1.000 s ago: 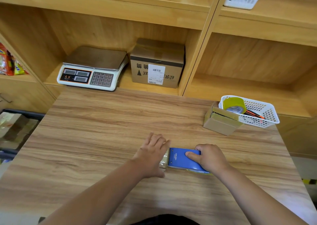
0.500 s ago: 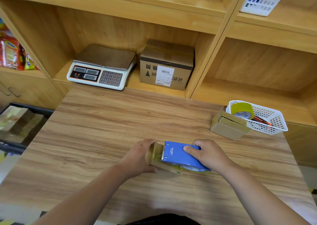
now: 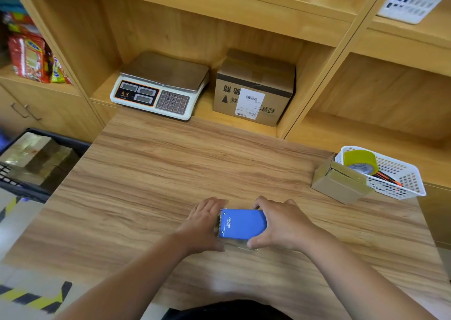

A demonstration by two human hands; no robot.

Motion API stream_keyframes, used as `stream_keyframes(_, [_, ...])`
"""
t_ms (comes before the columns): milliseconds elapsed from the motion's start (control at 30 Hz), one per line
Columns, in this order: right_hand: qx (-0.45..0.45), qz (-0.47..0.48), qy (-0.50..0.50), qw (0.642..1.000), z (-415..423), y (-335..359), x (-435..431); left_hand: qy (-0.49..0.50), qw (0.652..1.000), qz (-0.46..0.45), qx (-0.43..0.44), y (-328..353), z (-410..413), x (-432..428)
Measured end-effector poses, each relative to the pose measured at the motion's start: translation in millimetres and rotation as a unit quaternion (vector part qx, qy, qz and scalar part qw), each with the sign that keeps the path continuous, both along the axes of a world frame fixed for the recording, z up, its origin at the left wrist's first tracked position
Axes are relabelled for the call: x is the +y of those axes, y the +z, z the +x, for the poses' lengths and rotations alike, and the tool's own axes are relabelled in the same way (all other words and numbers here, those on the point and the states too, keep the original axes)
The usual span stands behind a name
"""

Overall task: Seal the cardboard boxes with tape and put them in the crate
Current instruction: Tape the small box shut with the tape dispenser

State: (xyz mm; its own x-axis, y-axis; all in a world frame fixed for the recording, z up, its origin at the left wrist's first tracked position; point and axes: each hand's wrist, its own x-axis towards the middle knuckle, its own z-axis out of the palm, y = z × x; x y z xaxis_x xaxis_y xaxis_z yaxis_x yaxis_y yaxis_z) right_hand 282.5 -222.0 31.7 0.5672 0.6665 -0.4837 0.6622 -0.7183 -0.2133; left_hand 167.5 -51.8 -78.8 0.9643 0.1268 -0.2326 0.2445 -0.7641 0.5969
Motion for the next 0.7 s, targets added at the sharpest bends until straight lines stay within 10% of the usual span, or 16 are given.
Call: stream_keyframes(700, [-0.040,0.049,0.099,0.993,18,-10,-40,-0.008,0.998,0.059,0.012,-8,10,6])
